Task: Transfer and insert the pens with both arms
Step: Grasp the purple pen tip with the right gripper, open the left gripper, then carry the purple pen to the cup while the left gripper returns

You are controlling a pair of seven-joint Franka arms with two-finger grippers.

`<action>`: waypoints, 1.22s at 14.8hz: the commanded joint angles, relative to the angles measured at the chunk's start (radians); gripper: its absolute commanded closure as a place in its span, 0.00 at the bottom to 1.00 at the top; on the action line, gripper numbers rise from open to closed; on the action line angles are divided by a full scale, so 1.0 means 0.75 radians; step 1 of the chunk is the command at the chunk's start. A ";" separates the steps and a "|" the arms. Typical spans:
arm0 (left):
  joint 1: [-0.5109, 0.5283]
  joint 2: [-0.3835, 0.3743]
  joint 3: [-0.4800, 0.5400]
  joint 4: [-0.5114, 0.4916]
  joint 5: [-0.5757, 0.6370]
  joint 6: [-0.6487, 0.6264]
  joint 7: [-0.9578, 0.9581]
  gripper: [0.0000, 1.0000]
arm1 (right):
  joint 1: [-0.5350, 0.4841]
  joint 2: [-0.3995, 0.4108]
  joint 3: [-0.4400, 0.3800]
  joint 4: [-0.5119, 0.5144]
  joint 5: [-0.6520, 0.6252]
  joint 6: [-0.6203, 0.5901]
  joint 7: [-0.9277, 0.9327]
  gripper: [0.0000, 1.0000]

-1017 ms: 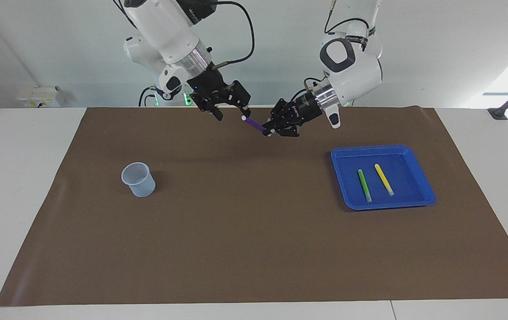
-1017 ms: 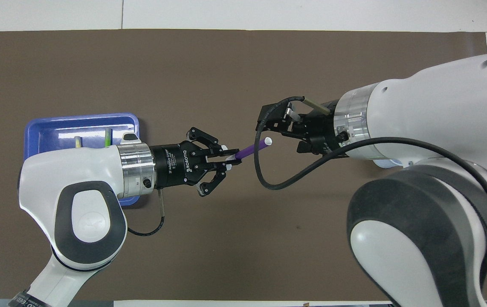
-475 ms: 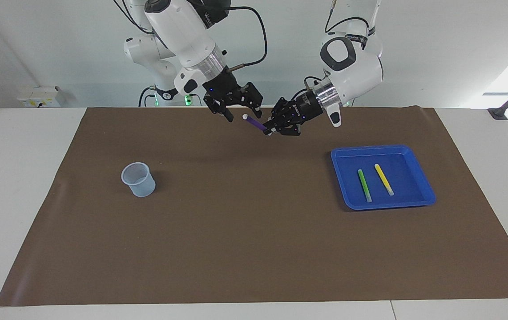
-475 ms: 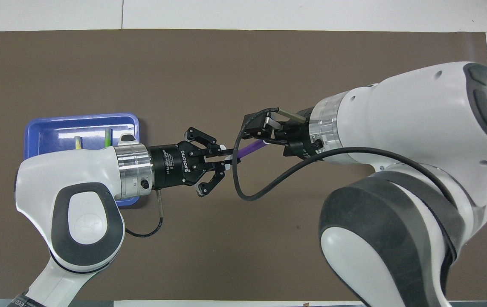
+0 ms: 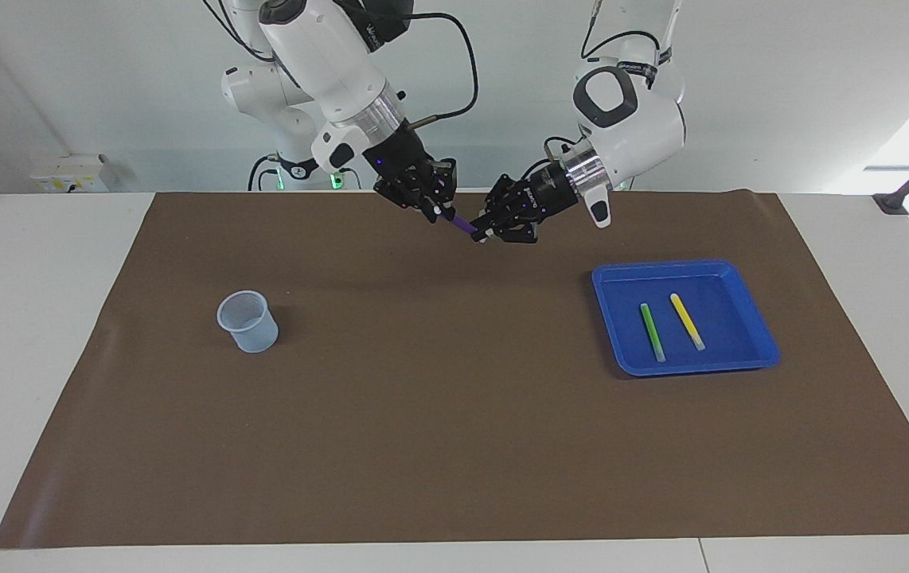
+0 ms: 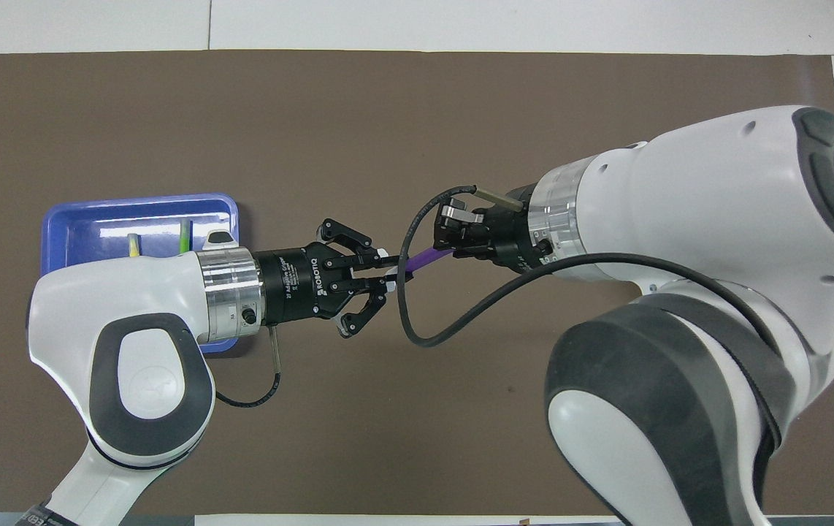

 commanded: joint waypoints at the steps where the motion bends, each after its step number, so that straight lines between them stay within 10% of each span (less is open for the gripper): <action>1: -0.024 -0.049 0.019 -0.046 -0.040 0.046 -0.008 1.00 | -0.003 0.005 -0.002 0.004 -0.027 0.000 -0.022 1.00; 4: -0.033 -0.051 0.019 -0.046 -0.042 0.059 -0.004 1.00 | -0.003 0.005 -0.004 0.009 -0.027 -0.002 -0.020 1.00; 5: -0.039 -0.053 0.015 -0.044 -0.042 0.087 -0.010 0.01 | -0.003 0.005 -0.004 0.009 -0.027 -0.004 -0.020 1.00; 18: 0.118 -0.059 0.023 -0.042 0.031 0.067 -0.008 0.00 | -0.232 -0.013 -0.030 0.066 -0.237 -0.196 -0.247 1.00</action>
